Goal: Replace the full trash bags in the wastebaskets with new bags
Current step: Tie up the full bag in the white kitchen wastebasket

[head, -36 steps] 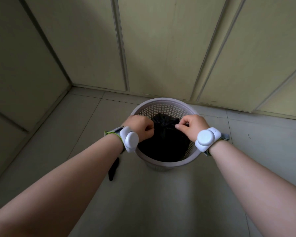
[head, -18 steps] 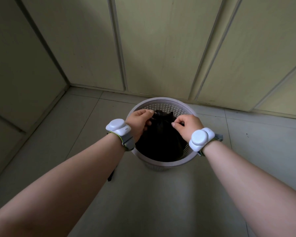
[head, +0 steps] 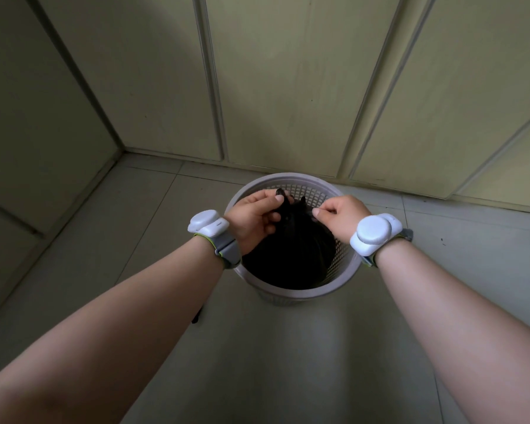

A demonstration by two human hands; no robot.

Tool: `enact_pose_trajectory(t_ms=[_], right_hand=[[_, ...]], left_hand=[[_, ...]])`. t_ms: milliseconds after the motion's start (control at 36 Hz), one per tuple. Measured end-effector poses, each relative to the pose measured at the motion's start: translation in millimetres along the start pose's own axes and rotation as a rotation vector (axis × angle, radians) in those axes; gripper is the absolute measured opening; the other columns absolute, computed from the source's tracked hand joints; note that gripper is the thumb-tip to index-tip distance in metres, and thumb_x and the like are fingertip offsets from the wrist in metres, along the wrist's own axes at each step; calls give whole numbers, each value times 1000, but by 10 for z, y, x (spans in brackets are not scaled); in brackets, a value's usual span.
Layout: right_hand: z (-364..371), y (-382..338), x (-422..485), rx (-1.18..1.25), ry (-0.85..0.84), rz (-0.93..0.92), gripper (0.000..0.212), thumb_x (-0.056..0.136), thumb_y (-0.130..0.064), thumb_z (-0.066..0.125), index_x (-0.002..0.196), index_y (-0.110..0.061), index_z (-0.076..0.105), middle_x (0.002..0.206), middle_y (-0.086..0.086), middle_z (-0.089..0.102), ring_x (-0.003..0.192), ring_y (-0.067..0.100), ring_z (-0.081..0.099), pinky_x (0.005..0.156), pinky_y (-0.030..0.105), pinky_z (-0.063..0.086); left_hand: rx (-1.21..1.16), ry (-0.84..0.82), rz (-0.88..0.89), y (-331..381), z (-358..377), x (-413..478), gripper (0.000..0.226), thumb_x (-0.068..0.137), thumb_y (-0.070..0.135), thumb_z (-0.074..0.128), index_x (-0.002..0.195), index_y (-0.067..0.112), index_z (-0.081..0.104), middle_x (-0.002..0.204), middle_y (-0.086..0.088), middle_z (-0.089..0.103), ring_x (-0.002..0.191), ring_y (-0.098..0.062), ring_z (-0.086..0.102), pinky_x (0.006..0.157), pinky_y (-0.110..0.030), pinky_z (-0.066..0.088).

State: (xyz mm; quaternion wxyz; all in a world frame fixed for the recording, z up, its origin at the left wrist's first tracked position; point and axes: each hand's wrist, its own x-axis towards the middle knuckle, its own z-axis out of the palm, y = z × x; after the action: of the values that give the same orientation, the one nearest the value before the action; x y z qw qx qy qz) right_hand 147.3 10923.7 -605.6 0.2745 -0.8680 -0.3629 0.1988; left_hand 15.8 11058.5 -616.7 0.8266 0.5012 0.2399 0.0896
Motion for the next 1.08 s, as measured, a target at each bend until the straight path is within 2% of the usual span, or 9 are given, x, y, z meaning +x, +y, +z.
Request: enact_pose_trajectory(t_ms=[56, 139, 306, 444, 556, 667, 778, 889, 1083], right_hand=[[-46, -49, 5, -4, -4, -5, 30, 92, -28, 56, 76, -7, 69, 41, -11, 49, 52, 11, 42, 52, 26, 30], [-109, -118, 3, -3, 5, -21, 32, 92, -32, 55, 67, -14, 66, 40, -6, 45, 48, 8, 38, 48, 25, 27], [-214, -186, 29, -41, 45, -27, 44, 91, -39, 55, 59, -10, 48, 54, 7, 37, 54, 20, 34, 53, 32, 23], [-294, -303, 24, 56, 128, -94, 48, 91, -39, 55, 53, -14, 38, 51, 2, 31, 51, 16, 29, 53, 32, 23], [-357, -525, -58, 141, 33, -286, 41, 93, -32, 54, 56, -17, 49, 52, -2, 41, 51, 11, 35, 54, 30, 30], [-319, -600, -67, 427, -84, -367, 31, 99, -21, 45, 84, -1, 62, 66, -2, 54, 58, 4, 46, 58, 24, 39], [-266, -455, 44, 635, 9, -276, 21, 100, -15, 38, 106, -16, 58, 89, -1, 60, 70, 9, 52, 60, 18, 43], [-121, -260, 73, 472, 30, -250, 22, 89, -2, 57, 98, -21, 60, 88, 0, 61, 72, 6, 52, 73, 16, 45], [4, -209, 19, 294, -22, -277, 19, 81, -3, 68, 87, -21, 64, 75, -13, 62, 62, -5, 53, 66, 10, 44]], left_hand=[[-39, -27, 2, 13, 0, -4, 20, 92, 10, 48, 109, 14, 58, 97, 0, 59, 55, -4, 47, 47, -18, 30], [18, 19, 30, 34, 15, -19, 32, 91, 3, 50, 121, 14, 55, 88, 2, 66, 51, -6, 47, 46, -19, 32], [382, 97, 147, 78, 67, -34, 20, 88, -2, 57, 91, 18, 58, 72, -3, 57, 41, -3, 43, 42, -15, 35], [679, 86, 267, 79, 53, 8, 17, 83, 10, 67, 99, 11, 61, 75, 9, 59, 62, 3, 54, 69, -15, 45], [928, 11, 356, 88, 114, -8, 18, 83, 21, 69, 93, 8, 63, 71, 9, 56, 61, 1, 49, 64, -15, 41], [867, 34, 355, 71, 159, -14, 19, 94, 18, 53, 91, 4, 65, 66, 8, 60, 57, 3, 51, 61, -14, 41], [479, 101, 169, 75, 184, -38, 21, 99, 14, 42, 91, 8, 61, 56, 9, 63, 41, 3, 49, 47, -13, 35], [378, 87, 104, 115, 209, -93, 22, 100, 11, 36, 91, 6, 55, 45, 10, 60, 31, 0, 43, 34, -10, 28], [474, 121, 107, 43, 175, -42, 28, 100, 19, 38, 77, 17, 55, 67, -4, 56, 41, -9, 39, 38, -17, 30]])
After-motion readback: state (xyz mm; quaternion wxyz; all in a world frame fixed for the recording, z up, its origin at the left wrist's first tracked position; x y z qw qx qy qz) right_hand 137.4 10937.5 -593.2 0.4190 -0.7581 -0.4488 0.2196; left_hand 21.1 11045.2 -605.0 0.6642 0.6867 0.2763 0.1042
